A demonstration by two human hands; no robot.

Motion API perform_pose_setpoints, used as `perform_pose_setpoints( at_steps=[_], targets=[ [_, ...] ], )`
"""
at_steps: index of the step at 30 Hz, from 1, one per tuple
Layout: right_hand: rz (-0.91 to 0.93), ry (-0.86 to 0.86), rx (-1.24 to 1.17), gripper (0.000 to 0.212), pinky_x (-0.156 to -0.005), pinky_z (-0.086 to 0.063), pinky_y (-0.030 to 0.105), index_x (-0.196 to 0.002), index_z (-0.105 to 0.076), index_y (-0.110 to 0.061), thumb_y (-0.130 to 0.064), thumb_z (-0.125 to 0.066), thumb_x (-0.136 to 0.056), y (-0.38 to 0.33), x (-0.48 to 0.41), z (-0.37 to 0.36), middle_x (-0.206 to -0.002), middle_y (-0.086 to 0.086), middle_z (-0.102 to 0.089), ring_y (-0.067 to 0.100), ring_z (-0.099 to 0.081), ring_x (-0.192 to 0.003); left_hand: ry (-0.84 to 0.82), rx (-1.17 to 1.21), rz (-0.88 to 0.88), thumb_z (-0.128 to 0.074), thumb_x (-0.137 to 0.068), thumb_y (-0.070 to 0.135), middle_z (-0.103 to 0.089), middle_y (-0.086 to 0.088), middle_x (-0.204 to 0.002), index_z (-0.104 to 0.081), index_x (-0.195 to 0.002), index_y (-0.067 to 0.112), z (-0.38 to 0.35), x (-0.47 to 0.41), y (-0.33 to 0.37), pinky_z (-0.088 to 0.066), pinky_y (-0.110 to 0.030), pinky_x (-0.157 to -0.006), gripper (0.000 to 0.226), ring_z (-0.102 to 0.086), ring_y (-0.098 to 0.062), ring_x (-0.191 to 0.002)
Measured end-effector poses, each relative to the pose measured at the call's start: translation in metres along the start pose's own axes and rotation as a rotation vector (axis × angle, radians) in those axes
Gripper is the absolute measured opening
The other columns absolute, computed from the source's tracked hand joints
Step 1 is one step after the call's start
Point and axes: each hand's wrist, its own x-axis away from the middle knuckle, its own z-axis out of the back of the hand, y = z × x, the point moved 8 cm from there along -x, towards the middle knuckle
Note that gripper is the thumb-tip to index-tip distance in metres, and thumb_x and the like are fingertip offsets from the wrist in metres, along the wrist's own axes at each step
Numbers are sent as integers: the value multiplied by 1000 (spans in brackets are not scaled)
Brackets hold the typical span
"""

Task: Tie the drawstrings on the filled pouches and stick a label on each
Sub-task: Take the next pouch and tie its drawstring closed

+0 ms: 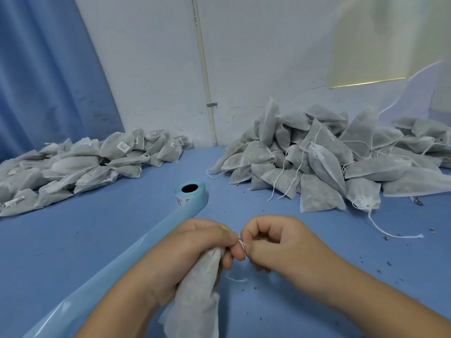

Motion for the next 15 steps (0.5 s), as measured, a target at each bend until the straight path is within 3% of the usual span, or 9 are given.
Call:
perform_pose_setpoints(
  at_steps=[8, 15],
  targets=[
    [11, -24, 51, 9, -53, -40, 16, -61, -62, -27, -22, -54, -62, 8, -2, 1, -54, -10, -52, 6, -48, -53, 95, -122, -20, -63, -68, 23, -55, 7, -50, -66, -58, 17, 6, 1, 5, -37, -15, -46, 12, -46, -4, -43],
    [-35, -6, 21, 8, -59, -41, 30, -65, -64, -31, -32, -57, -69, 18, -7, 4, -57, -7, -59, 13, -54, -58, 169, -80, -48, -75, -76, 25, -54, 7, -48, -69, -63, 16, 12, 1, 7, -37, -14, -45, 17, -47, -5, -43]
  ],
)
